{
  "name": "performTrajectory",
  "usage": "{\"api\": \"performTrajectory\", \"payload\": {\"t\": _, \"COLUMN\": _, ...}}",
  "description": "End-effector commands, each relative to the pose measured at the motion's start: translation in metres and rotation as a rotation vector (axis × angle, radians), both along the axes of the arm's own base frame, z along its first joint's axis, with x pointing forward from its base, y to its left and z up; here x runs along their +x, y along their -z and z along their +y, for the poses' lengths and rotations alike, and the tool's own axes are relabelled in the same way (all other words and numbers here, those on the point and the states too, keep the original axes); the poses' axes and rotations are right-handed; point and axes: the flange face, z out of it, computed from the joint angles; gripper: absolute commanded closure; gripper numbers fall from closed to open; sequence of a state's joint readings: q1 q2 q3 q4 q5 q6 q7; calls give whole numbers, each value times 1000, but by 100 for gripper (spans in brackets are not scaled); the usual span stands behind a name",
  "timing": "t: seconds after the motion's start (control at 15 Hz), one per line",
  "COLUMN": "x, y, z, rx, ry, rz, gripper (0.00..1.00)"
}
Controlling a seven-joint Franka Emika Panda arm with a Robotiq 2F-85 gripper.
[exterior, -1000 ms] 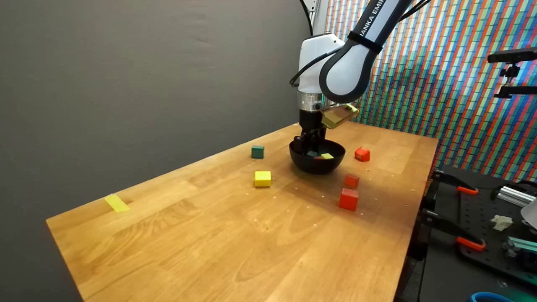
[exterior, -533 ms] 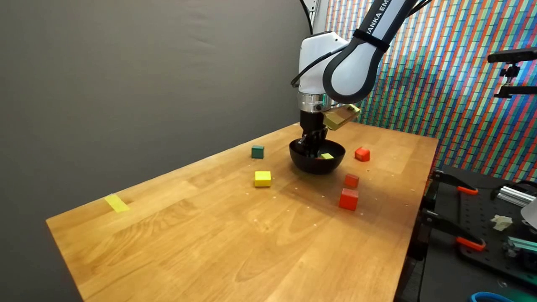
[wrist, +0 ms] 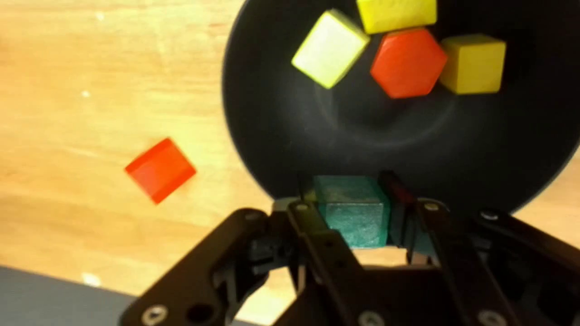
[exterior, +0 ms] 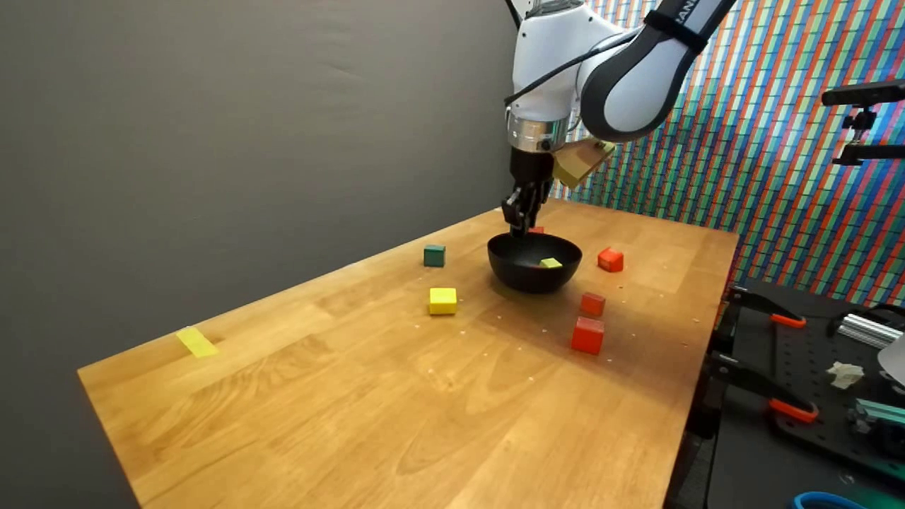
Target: Move the blocks in the black bowl and put them around the bowl
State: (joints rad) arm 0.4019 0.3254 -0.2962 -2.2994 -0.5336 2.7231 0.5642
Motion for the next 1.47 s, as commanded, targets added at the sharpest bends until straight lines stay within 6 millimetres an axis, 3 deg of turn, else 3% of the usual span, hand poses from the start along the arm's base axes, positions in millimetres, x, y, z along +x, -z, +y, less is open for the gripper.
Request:
{"api": "performTrajectory", "payload": {"t": 0.0, "x": 8, "y": -40, "z": -16, "rx": -4, "ry": 37, "rz": -137, "gripper": 85}}
{"api": "performTrajectory", "payload": {"t": 0.07, "x": 15, "y": -42, "z": -21, "rx": -1, "ry": 50, "rz": -162, "gripper": 85}}
{"api": "performTrajectory", "payload": {"t": 0.87, "x": 121, "y": 50, "z": -51, "rx": 155, "ry": 202, "rz": -228, "gripper": 85}}
{"api": "performTrajectory", "payload": {"t": 1.27, "x": 165, "y": 72, "z": -70, "rx": 174, "ry": 220, "rz": -241, "gripper": 84}}
{"api": "performTrajectory", "payload": {"t": 1.4, "x": 173, "y": 77, "z": -73, "rx": 191, "ry": 229, "rz": -232, "gripper": 36}}
